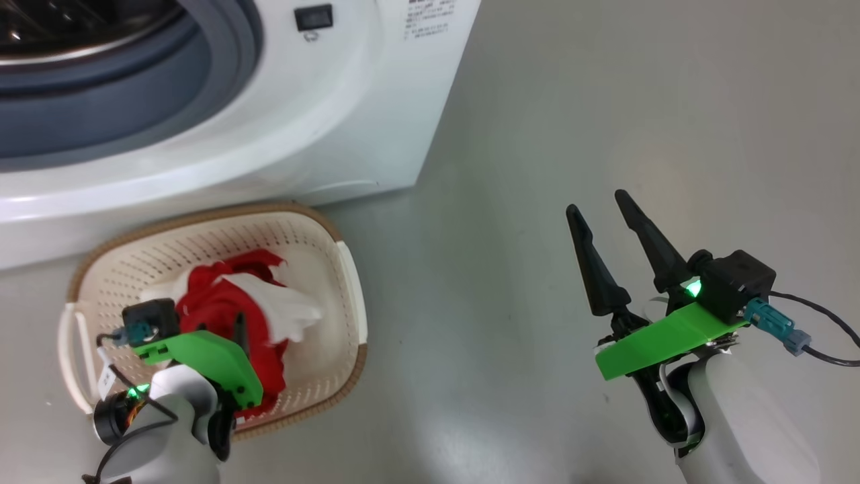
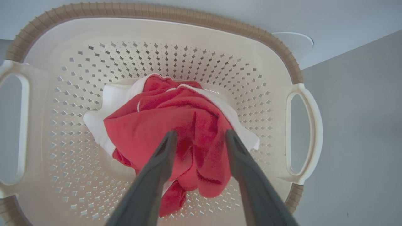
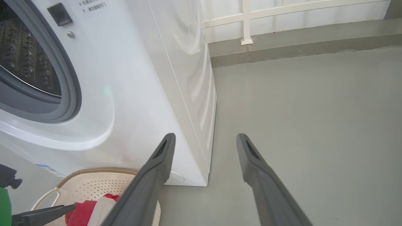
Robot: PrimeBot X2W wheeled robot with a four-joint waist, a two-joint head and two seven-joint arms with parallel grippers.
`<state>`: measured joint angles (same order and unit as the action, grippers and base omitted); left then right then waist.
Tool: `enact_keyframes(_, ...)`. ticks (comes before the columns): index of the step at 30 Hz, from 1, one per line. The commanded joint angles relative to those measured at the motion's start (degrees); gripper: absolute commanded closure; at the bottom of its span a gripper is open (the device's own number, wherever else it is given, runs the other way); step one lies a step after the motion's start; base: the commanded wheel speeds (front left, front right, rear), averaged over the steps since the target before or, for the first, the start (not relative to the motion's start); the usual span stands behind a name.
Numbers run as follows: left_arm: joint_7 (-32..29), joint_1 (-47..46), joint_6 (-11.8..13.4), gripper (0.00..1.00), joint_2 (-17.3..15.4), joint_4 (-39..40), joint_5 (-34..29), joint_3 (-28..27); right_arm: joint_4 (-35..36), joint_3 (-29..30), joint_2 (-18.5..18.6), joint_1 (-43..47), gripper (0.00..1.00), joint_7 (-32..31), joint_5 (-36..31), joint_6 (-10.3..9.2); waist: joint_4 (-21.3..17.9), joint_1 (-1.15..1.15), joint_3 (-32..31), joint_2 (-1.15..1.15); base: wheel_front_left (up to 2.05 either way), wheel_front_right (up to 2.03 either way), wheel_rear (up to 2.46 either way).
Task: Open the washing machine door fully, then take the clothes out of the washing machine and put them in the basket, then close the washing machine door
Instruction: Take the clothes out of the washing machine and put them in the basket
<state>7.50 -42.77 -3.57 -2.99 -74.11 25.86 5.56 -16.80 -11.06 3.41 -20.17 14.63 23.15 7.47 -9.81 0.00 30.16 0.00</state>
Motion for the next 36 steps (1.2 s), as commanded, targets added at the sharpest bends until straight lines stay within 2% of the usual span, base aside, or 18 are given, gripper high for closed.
enact_keyframes(1, 1.72, 1.48, -0.55, 0.00, -1.60, 0.34, 0.73, -1.42, 0.89, -0.97, -0.24, 1.06, 0.00, 0.37, -0.29, 0.02, 1.36, 0.00, -3.39, 0.00, 0.00, 0.00, 0.00)
enact_keyframes(9, 6.21, 6.43, -1.70, 0.00, -2.02, 0.40, 0.64, -0.85, -0.35, -1.80, -0.32, 2.77, 0.00, 0.37, -0.04, 0.02, 2.35, 0.00, -10.52, 0.00, 0.00, 0.00, 0.00)
enact_keyframes(14, 7.40, 9.60, -2.34, 0.00, -2.46, 3.28, -0.01, -0.43, -0.92, -1.53, 0.00, 4.66, 0.00, 0.37, -0.18, 0.02, 3.47, 0.00, -15.13, 0.00, 0.00, 0.00, 0.00)
enact_keyframes(21, 7.48, 16.28, -1.46, 0.00, -3.32, 16.62, -2.20, -2.54, -1.32, -0.92, 0.57, 7.54, 0.00, 0.37, -0.20, 0.02, 4.82, 0.00, -20.47, 0.00, 0.00, 0.00, 0.00)
enact_keyframes(36, 7.49, 28.31, -1.64, 0.00, -1.84, 41.81, -7.75, -7.36, -0.60, 1.33, 1.15, 11.20, 0.00, 0.37, -1.76, 0.02, 6.29, 0.00, -27.32, 0.00, 0.00, 0.00, 0.00)
